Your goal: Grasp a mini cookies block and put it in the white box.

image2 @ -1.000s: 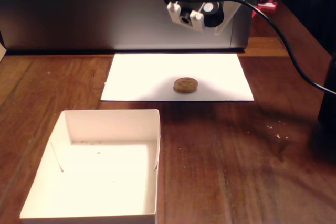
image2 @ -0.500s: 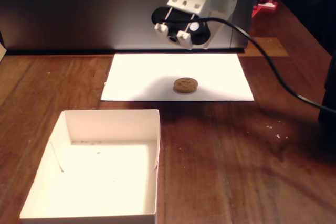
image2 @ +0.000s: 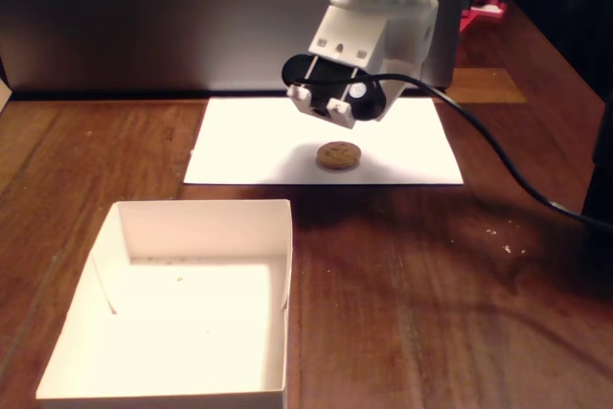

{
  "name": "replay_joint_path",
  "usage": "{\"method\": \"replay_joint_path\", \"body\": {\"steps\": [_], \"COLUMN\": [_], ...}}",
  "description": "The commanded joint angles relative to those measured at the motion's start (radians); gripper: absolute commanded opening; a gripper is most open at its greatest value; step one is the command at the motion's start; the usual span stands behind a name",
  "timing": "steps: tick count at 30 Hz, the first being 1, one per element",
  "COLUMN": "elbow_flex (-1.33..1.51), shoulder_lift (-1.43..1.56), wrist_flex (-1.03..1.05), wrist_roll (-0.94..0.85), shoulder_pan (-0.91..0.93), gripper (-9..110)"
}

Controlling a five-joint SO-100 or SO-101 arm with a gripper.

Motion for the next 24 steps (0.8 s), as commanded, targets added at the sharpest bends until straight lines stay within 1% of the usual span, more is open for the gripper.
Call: {"method": "replay_joint_path", "body": {"steps": [1, 7, 13, 24], "elbow_flex": [-0.061, -0.155, -0.311, -0.330], "shoulder_lift": [-0.017, -0.109, -0.210, -0.216], "wrist_flex": [-0.008, 0.061, 0.141, 0.160], "wrist_roll": [0.032, 0.067, 0.067, 0.060], "shoulder_pan": [-0.014, -0.012, 0.012, -0.008], "gripper": [31, 31, 31, 31]}}
